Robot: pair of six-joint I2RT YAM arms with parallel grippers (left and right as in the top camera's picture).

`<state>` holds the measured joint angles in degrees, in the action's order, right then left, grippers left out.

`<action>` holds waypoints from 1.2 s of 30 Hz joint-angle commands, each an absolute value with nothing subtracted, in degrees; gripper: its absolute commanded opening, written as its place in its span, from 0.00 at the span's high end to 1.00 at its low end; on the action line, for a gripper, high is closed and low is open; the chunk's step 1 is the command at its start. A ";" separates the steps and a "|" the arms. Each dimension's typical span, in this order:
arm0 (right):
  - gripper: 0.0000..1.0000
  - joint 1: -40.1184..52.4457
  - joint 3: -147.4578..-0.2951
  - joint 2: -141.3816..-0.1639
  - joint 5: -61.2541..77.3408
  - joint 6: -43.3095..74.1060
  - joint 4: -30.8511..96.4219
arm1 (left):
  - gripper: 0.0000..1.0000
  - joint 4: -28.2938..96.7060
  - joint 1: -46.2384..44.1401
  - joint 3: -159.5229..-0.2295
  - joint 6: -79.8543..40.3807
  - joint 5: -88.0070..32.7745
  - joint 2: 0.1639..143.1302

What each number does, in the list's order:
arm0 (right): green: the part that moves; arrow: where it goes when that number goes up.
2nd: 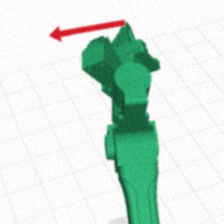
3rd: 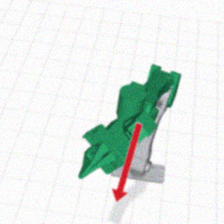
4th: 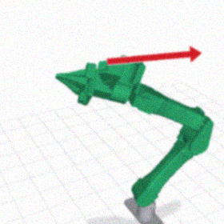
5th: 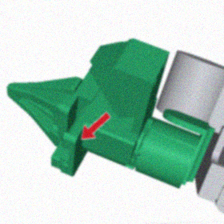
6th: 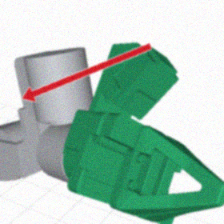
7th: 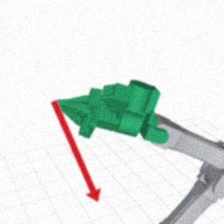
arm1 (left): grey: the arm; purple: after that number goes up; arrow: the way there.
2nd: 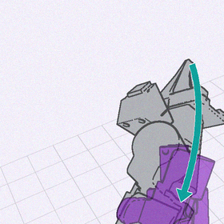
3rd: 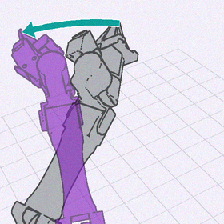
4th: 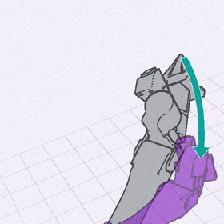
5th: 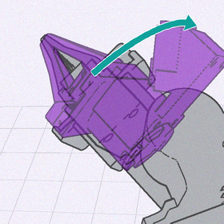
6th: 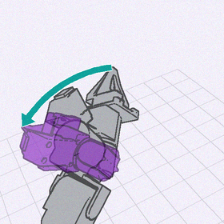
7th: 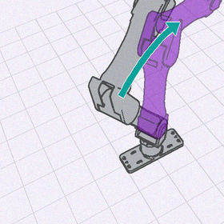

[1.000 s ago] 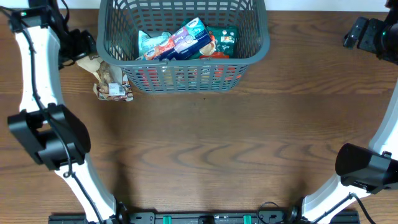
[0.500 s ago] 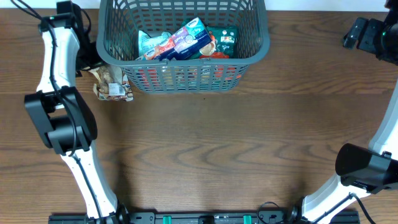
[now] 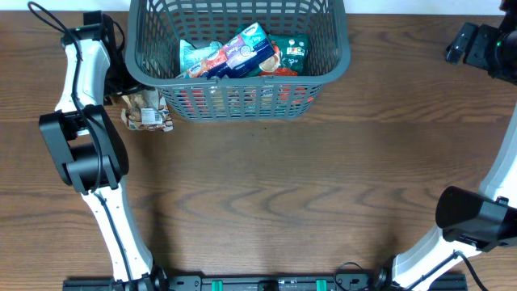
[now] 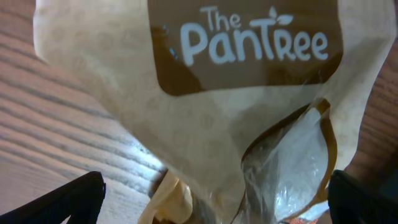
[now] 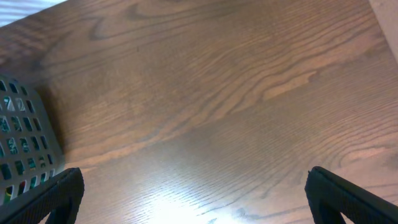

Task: Pack container
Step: 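Lower the left gripper onto the beige PanTree snack bag and grasp, then lift the snack bag and drop it into the basket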

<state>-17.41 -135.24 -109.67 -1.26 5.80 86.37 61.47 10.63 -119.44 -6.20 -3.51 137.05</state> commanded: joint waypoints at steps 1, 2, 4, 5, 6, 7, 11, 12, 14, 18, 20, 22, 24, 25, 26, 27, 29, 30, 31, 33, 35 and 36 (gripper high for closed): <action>0.01 -17.54 -135.11 -109.86 -1.02 5.04 86.61 | 0.01 61.08 10.41 -119.20 -4.91 -3.62 138.87; 0.01 -17.54 -135.11 -109.86 -1.02 5.04 86.61 | 0.01 60.88 10.41 -119.20 -4.91 -3.64 139.00; 0.01 -17.54 -135.11 -109.86 -1.02 5.04 86.65 | 0.01 60.64 10.39 -119.20 -4.91 -3.64 139.33; 0.01 -17.54 -135.11 -109.86 -1.02 5.04 86.67 | 0.01 60.58 10.41 -119.20 -4.89 -3.62 139.46; 0.01 -17.54 -135.11 -109.86 -1.02 5.04 86.70 | 0.01 60.51 10.41 -119.20 -4.71 -3.64 139.63; 0.01 -17.54 -135.11 -109.86 -1.02 5.04 86.70 | 0.01 60.51 10.41 -119.20 -4.71 -3.64 139.76; 0.01 -17.54 -135.11 -109.86 -1.02 5.04 86.80 | 0.02 60.53 10.41 -119.20 -4.54 -3.64 140.75; 0.01 -17.54 -135.11 -109.86 -1.02 5.02 86.80 | 0.01 60.55 10.41 -119.20 -4.51 -3.64 141.01; 0.01 -17.54 -135.11 -109.86 -1.04 5.02 86.80 | 0.01 60.58 10.41 -119.13 -4.51 -3.64 141.29; 0.01 -17.54 -135.11 -109.86 -1.04 5.02 86.80 | 0.01 60.53 10.41 -119.04 -3.55 -3.64 141.34; 0.01 -17.54 -135.11 -109.86 -1.02 5.02 86.80 | 0.05 60.93 10.41 -119.04 -3.20 -3.62 141.34; 0.01 -17.54 -135.11 -109.86 -1.02 4.78 86.85 | 0.20 61.52 10.41 -119.04 -3.20 -3.62 141.34; 0.01 -17.54 -135.11 -109.86 -1.02 4.45 87.00 | 0.32 62.22 10.41 -119.04 -3.18 -3.62 141.34; 0.01 -17.54 -135.11 -109.86 -1.04 4.38 87.07 | 0.37 62.59 10.41 -119.04 -3.18 -3.62 141.34; 0.01 -17.54 -135.11 -109.86 -1.02 4.16 87.20 | 0.48 62.96 10.41 -119.04 -3.18 -3.62 141.34; 0.01 -17.54 -135.11 -109.86 -1.04 4.16 87.26 | 0.55 63.26 10.44 -119.04 -3.18 -3.62 141.34; 0.01 -17.54 -135.11 -109.86 -1.02 4.16 87.46 | 0.68 64.05 10.48 -119.04 -3.18 -3.62 141.34; 0.01 -17.54 -135.11 -109.86 -1.02 4.16 87.50 | 0.76 64.42 10.48 -119.04 -3.18 -3.62 141.34; 0.01 -17.54 -135.11 -109.86 -1.02 4.16 87.53 | 0.81 64.97 10.48 -119.04 -3.07 -3.62 141.32; 0.01 -17.54 -135.11 -109.86 -1.02 4.16 87.50 | 0.94 66.13 10.48 -119.04 -2.98 -3.62 141.08; 0.01 -17.54 -135.11 -109.86 -1.02 4.14 87.50 | 0.94 67.16 10.57 -119.04 -3.01 -3.62 140.42; 0.01 -17.54 -135.11 -109.86 -1.02 4.14 87.50 | 0.94 67.53 10.61 -119.04 -3.01 -3.64 139.96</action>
<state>-17.41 -135.24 -109.67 -1.23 5.15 87.37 66.41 10.59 -119.44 -3.11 -4.12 140.25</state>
